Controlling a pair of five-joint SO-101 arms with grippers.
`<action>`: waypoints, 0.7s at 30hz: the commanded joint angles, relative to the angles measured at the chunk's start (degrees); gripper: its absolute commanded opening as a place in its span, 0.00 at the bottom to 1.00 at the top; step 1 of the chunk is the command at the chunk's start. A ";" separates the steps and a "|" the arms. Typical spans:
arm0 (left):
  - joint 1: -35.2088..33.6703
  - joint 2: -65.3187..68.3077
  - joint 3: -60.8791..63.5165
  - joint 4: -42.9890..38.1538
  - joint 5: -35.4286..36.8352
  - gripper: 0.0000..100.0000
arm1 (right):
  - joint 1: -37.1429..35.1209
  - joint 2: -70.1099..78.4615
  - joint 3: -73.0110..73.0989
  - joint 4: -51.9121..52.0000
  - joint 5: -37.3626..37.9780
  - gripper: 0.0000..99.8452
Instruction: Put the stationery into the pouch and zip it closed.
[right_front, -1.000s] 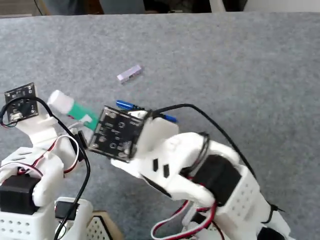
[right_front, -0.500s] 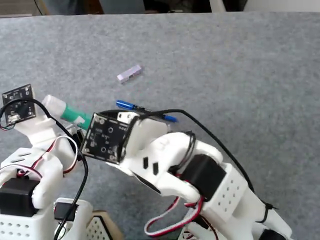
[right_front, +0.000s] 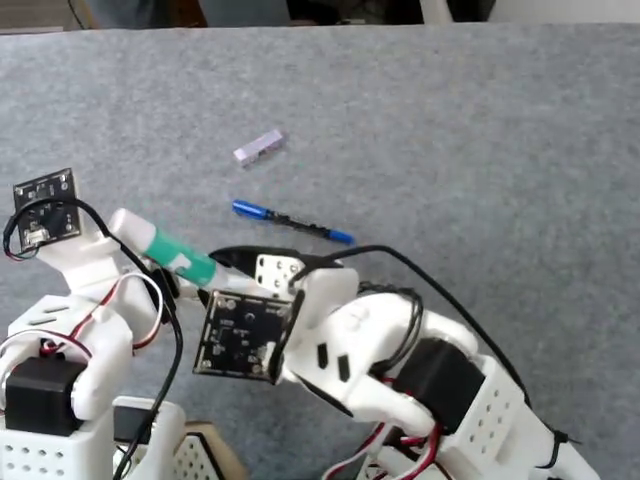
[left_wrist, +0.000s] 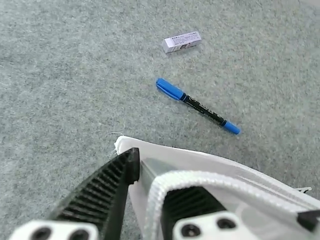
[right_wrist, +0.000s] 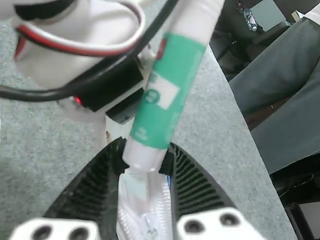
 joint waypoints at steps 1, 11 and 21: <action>-1.80 1.32 5.32 -0.88 -0.62 0.03 | 1.41 0.04 2.86 3.08 2.02 0.02; -1.80 1.14 5.32 -0.97 -0.70 0.03 | 1.41 0.13 -2.15 10.11 4.57 0.10; -1.80 1.41 5.32 -2.02 -0.70 0.03 | 1.41 0.13 -5.49 14.15 4.57 0.11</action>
